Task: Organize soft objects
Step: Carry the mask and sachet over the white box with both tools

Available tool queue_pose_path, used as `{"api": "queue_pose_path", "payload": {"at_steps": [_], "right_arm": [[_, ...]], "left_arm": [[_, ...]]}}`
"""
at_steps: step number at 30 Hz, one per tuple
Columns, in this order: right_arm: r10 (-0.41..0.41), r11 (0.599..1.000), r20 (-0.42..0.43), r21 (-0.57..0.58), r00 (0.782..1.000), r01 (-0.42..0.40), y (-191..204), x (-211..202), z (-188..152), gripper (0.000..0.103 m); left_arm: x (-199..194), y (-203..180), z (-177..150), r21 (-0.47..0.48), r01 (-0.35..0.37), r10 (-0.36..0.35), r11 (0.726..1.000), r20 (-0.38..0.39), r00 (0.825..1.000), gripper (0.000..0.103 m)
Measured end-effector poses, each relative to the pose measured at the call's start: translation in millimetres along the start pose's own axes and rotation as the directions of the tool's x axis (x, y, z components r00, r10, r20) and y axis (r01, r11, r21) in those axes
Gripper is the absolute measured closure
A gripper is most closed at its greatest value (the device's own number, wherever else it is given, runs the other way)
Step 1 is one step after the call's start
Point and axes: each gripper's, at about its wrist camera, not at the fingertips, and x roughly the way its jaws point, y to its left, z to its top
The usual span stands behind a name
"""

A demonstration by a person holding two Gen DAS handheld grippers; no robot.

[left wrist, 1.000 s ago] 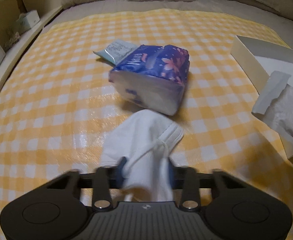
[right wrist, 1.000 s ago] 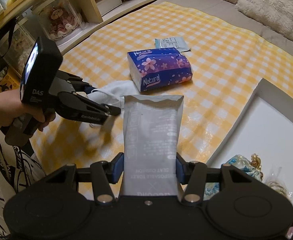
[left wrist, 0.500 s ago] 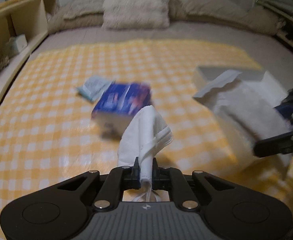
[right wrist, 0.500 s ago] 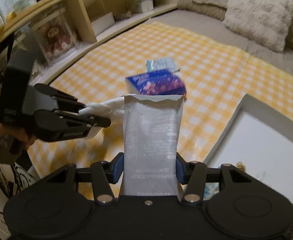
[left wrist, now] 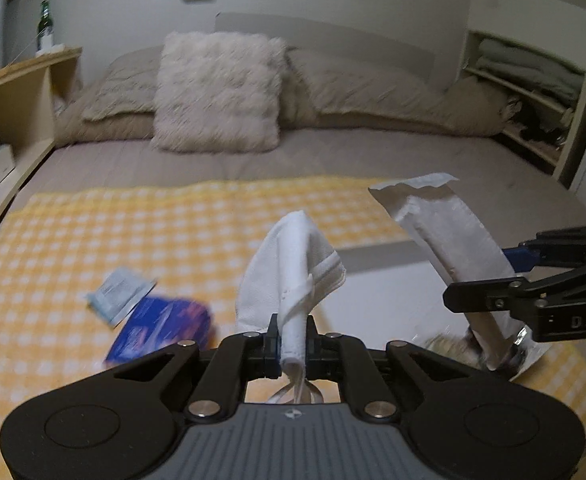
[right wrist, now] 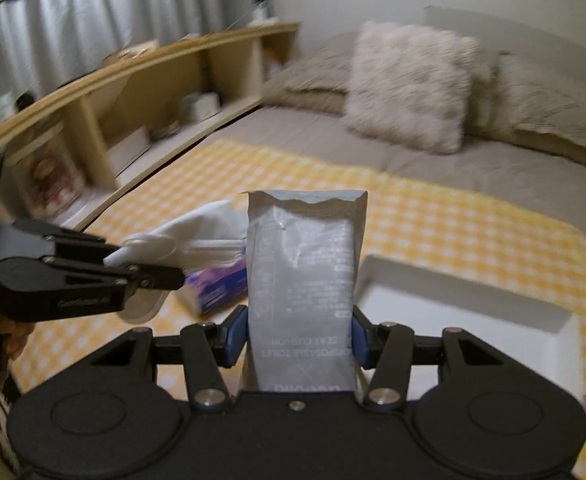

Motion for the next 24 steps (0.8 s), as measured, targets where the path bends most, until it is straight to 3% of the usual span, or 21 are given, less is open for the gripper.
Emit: {"api": "queue_pose_path", "payload": {"at_steps": [5, 12, 23, 24], "right_arm": [[-0.101, 0.993, 0.044, 0.059, 0.994, 0.099, -34.9, -11.9, -0.8, 0.050], [-0.218, 0.964, 0.056, 0.168, 0.974, 0.206, -90.3, -20.7, -7.5, 0.050], [-0.369, 0.904, -0.067, 0.205, 0.927, 0.375, -165.4, 14.3, -26.3, 0.050], [-0.373, 0.901, -0.079, 0.208, 0.925, 0.381, -170.8, 18.5, -27.3, 0.050]], "left_arm": [[14.9, -28.9, 19.3, 0.036, 0.034, -0.036, 0.999, 0.037, 0.999, 0.093], [51.0, -60.9, 38.2, 0.074, 0.092, -0.095, 0.993, 0.032, 0.995, 0.091], [131.4, -84.0, 49.1, 0.118, 0.128, -0.123, 0.985, -0.051, 0.991, 0.091], [139.3, -85.6, 49.5, 0.127, 0.121, -0.114, 0.985, -0.055, 0.992, 0.086]]}}
